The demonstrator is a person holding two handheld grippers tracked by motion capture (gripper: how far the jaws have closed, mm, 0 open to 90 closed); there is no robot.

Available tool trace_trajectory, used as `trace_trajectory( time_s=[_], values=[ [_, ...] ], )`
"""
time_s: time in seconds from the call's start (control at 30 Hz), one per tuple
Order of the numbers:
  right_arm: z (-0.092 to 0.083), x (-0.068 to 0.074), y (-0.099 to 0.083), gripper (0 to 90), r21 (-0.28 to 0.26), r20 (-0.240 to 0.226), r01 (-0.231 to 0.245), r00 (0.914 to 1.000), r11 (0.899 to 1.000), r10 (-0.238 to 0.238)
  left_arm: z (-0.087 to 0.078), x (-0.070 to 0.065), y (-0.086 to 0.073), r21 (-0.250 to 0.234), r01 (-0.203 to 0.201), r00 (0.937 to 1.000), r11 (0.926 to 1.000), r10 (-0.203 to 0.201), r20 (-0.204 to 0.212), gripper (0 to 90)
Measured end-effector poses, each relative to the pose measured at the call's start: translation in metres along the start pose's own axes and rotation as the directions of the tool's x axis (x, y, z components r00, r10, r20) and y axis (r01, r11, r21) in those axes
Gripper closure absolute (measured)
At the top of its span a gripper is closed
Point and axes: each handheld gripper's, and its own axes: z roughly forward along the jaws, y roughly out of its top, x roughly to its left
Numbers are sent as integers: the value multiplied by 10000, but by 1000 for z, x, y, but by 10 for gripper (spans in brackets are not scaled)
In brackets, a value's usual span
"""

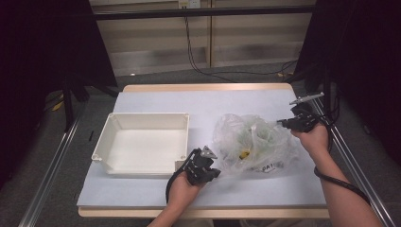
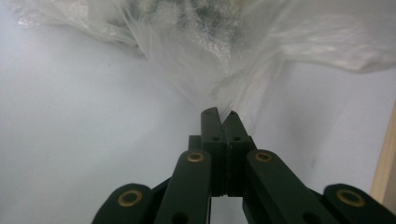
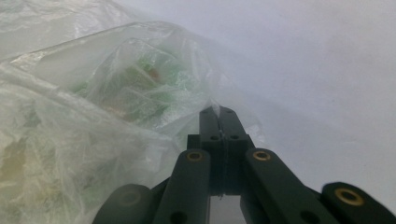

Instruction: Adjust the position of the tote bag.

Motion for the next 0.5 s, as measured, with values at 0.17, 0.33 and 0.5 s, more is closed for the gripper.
trace_trajectory(
  time_s=[0.17, 0.33, 0.5],
  values=[
    [2, -10, -2, 900, 55, 138, -152, 9998, 9999, 151, -2, 0, -4, -133, 225, 9997, 9997, -226, -55, 900],
    [3, -16, -4, 900, 76, 346, -367, 9987, 9993, 364, -3, 0, -8, -106, 308, 9995, 9995, -309, -22, 900],
    [4, -20, -6, 900, -4, 468, -610, 9970, 9981, 609, -6, -1, -10, 89, 266, 9996, 9996, -265, -108, 900]
  ],
)
